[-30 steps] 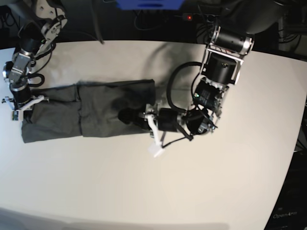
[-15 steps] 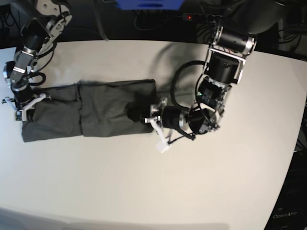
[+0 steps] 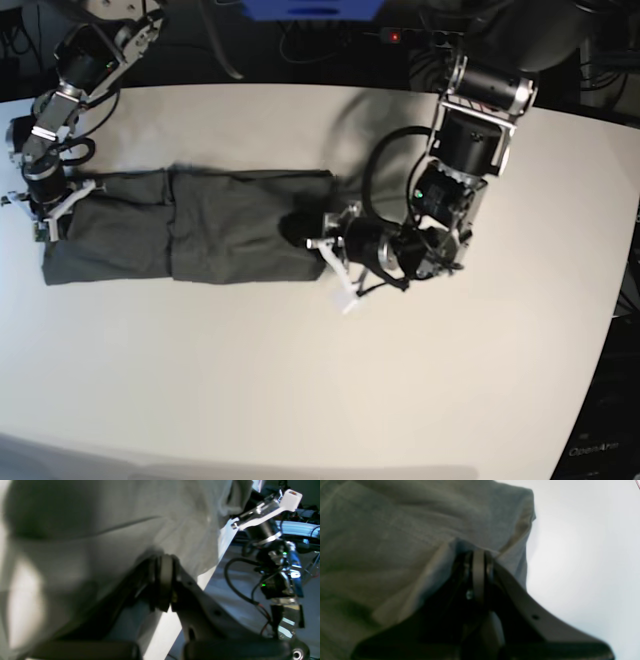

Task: Fold the T-shirt properly
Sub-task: 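Lay the folded end down on the strip and press it flat, then push the folded bundle toward the right gripper with the left gripper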

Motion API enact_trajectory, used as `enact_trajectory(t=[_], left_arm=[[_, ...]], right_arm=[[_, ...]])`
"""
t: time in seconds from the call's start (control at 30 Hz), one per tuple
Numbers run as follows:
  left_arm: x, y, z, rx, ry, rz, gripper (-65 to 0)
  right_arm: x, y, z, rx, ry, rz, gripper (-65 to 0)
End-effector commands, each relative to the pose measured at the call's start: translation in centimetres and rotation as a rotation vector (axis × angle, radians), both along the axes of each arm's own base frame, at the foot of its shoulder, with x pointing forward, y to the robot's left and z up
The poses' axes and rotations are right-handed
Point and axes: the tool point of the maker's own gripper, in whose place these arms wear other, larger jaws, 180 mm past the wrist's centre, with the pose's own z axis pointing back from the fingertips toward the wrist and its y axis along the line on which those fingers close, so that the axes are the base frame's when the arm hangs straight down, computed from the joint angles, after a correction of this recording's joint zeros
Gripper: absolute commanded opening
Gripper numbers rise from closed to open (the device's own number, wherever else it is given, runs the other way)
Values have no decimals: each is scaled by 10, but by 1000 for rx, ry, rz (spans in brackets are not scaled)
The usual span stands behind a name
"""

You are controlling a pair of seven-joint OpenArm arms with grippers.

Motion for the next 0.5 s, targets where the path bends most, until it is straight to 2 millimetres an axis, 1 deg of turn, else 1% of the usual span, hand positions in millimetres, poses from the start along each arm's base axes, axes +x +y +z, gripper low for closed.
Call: enact_trajectory(t=[0.0,0.03,0.1,0.17,0.23,0.33,0.47], left_arm=[[16,1,15,-18,-44,9,-632],[16,3,14,-14,-43,11,-632],[16,11,11,1,-42,13,-632],[16,14,10,5,-40,17,-632],[15,15,9,8,-38,20,-632],[16,15,12,-1,-41,17,-632],[16,14,14,-7,-47,14,-632]], right_arm=[[0,-10,10,-39,6,0,-649],[1,-7,14,-43,-7,0,-649],[2,-10,27,-67,-37,-15,-649],[3,-12,38,-85,-65,-33,-649],[6,-10,48,-103,-90,-34,-649],[7,-4,52,-101,-105,-38,-649],[7,-3,51,-98,-105,-38,-649]])
